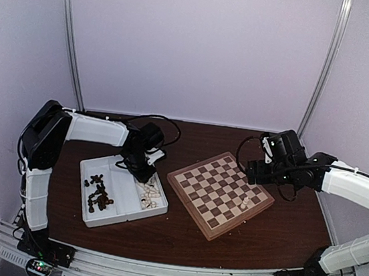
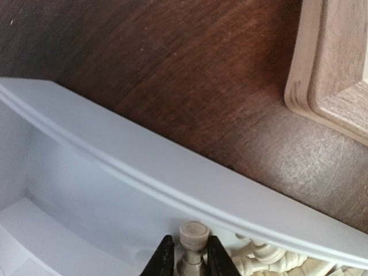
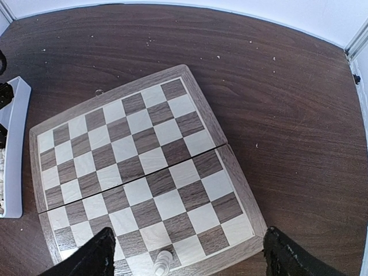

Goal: Set up the chess pieces on the board
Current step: Pick up the chess piece from the storage box, then place the chess piece on the chessboard.

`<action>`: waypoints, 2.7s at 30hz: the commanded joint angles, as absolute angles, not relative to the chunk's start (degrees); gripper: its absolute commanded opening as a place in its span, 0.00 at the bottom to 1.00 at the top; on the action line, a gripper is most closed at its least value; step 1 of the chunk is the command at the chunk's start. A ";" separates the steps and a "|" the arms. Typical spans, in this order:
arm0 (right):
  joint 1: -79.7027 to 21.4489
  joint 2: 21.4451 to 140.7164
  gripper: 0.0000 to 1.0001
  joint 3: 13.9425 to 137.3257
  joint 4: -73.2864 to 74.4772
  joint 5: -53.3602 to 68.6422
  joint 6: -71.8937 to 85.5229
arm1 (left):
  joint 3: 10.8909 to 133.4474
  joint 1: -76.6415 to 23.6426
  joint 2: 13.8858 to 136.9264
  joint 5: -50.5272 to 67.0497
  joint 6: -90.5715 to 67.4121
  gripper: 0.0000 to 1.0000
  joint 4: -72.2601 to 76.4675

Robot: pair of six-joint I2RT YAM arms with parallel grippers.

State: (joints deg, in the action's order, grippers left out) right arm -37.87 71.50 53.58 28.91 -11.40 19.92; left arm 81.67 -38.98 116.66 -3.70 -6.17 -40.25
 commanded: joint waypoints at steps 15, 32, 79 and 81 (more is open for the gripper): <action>-37.70 73.11 0.89 56.90 26.72 3.54 19.30 | 71.74 -38.63 100.71 2.35 -4.77 0.12 -28.07; -41.53 77.28 0.82 57.74 20.79 19.30 18.79 | 58.90 -52.05 93.84 16.58 -3.16 0.14 7.65; -44.71 82.87 0.62 61.86 38.14 11.87 18.48 | 57.04 -58.11 105.16 10.93 -7.11 0.42 21.83; -45.45 84.19 0.61 62.93 37.74 11.32 18.78 | 54.87 -57.09 101.67 9.23 -7.16 0.44 19.67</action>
